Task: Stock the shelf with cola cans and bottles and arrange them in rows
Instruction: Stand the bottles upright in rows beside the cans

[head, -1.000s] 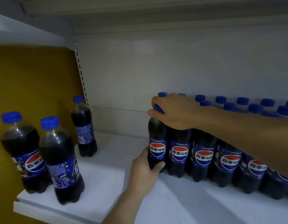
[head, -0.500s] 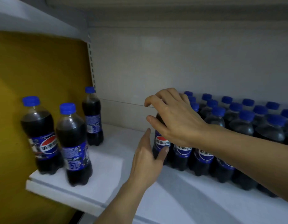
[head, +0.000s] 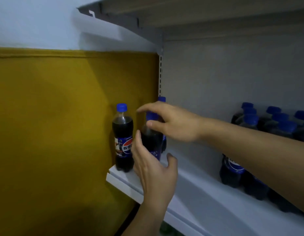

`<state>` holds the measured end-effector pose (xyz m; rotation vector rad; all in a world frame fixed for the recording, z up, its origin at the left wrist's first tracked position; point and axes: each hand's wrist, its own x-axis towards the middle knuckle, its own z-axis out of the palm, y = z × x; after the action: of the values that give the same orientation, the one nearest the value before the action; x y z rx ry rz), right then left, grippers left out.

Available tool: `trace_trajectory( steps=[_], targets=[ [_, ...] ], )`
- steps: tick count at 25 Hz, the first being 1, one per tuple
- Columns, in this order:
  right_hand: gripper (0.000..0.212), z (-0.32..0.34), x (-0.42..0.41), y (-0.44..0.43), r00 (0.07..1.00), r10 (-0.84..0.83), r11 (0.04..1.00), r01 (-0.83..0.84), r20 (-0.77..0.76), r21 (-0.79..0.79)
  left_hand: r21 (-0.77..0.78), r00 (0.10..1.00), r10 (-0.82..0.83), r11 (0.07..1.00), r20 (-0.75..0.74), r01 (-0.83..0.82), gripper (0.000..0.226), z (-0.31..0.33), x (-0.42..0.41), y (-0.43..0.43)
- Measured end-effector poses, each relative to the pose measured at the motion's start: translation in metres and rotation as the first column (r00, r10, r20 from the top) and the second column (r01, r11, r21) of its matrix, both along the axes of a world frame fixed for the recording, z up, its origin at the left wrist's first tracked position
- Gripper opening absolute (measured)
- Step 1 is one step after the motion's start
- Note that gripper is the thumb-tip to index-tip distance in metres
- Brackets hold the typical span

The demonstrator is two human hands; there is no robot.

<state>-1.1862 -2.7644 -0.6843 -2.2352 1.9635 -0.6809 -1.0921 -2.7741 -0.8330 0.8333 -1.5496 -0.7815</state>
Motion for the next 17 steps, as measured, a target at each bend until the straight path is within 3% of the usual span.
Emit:
trace_trajectory(
  steps=[2,5,9,14,17],
  targets=[
    [0.026,-0.002,-0.006,-0.010,0.992,-0.019,1.000,0.020,-0.123,0.005,0.127,0.996,-0.081,0.989,0.044,0.075,0.110,-0.010,-0.004,-0.011],
    [0.009,0.003,-0.021,-0.004,0.974,-0.118,0.993,0.118,-0.195,-0.008,0.234,0.982,-0.169,0.961,0.087,0.144,0.107,-0.028,-0.015,-0.019],
    [0.035,0.027,-0.050,0.011,0.896,-0.300,0.951,0.306,-0.328,-0.034,0.398,0.934,-0.356,0.852,-0.035,0.340,0.078,-0.034,-0.041,-0.017],
    [0.046,0.058,-0.103,0.029,0.795,-0.431,0.899,0.418,-0.428,-0.130,0.343,0.842,-0.501,0.769,-0.200,0.539,0.063,-0.017,-0.087,-0.015],
    [0.044,0.071,-0.133,0.039,0.842,-0.389,0.920,0.377,-0.374,-0.110,0.309,0.755,-0.608,0.689,-0.245,0.655,0.061,-0.008,-0.114,-0.021]
  ],
)
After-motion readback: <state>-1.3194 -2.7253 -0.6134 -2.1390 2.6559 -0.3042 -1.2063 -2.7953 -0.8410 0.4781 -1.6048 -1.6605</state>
